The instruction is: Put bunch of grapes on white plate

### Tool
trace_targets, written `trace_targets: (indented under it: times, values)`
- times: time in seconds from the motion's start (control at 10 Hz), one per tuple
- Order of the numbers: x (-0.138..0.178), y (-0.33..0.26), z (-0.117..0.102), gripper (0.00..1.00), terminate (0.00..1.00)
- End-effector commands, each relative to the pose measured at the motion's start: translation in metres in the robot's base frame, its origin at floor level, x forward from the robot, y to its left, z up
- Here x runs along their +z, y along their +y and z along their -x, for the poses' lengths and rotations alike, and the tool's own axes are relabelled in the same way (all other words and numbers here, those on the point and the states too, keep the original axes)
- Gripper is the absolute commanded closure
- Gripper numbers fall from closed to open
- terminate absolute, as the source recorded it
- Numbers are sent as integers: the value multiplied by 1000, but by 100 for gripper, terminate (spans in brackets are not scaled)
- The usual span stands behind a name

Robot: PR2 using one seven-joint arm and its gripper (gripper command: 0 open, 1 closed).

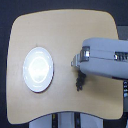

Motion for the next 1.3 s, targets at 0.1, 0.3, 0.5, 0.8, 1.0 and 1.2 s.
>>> trace_targets:
  times: [0.1,0.3,0.5,0.8,1.0,1.2]
  values:
    - [7,6,2,100,0]
    - [8,7,-1,100,0]
    - [9,6,-4,100,0]
    - [14,4,-8,100,0]
    - [20,4,-12,100,0]
    - [35,6,-16,100,0]
